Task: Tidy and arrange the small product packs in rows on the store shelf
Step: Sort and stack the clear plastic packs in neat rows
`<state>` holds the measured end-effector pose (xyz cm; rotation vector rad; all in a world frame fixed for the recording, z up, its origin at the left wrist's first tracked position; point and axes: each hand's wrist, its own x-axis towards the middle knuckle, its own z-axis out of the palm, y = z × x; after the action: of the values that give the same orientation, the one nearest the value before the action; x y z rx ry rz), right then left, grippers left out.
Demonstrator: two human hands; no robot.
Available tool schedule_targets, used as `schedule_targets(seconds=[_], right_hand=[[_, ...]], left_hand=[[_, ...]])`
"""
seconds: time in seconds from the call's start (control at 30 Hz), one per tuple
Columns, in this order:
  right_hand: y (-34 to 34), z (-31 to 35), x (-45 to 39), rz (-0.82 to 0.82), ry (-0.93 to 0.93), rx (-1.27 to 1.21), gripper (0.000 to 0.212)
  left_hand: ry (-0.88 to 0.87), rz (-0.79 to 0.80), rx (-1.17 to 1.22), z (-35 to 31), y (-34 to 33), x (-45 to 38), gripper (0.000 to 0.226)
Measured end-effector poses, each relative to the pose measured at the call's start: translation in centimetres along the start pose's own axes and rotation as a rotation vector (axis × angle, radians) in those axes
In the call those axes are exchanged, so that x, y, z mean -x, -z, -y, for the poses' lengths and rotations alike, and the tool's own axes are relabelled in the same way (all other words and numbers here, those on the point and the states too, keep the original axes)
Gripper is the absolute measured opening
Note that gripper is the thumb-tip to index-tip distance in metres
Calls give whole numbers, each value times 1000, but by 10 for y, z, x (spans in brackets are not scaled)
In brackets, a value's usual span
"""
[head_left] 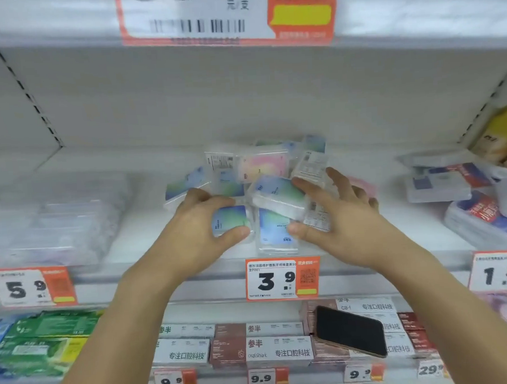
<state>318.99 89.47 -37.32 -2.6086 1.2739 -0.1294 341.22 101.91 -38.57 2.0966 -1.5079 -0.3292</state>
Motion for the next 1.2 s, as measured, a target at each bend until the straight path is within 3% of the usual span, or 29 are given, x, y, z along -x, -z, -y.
schedule_targets(seconds=[0.27,0.4,0.5,0.57,0.63,0.73,0.87,0.97,1.07,1.2], right_hand=[[-8,-10,-46,-27,-38,-91,66],[-7,-7,-49,-60,-64,-176,68],[-7,-5,-28,-138,-42,-292,90],[-8,0,-12,-167,1,-231,106],[-10,4,-3,-169,21,-183,104],[-12,2,-5,-150,55,-313,89],[-10,-10,-18,-171,92,-415,83],[-14,-14,-19,-286,131,-415,82],[-16,-20,-11,-401,86,-397,88],[-7,-32,-5,-249,-35,-386,108]], left_hand=[[131,27,-21,-14,-2,-13,75],[109,31,-234,-24,-16,-5,93],[109,-75,-269,-21,-23,-9,81],[106,-119,-234,-20,-24,-13,73],[101,-117,-192,-19,-23,-16,73],[101,-105,-128,-16,-17,-16,80],[129,-121,-144,-13,-6,-11,102],[167,-96,-166,-12,0,-6,101],[139,-64,-211,-14,-2,-2,95],[148,-122,-95,-17,1,-3,96]])
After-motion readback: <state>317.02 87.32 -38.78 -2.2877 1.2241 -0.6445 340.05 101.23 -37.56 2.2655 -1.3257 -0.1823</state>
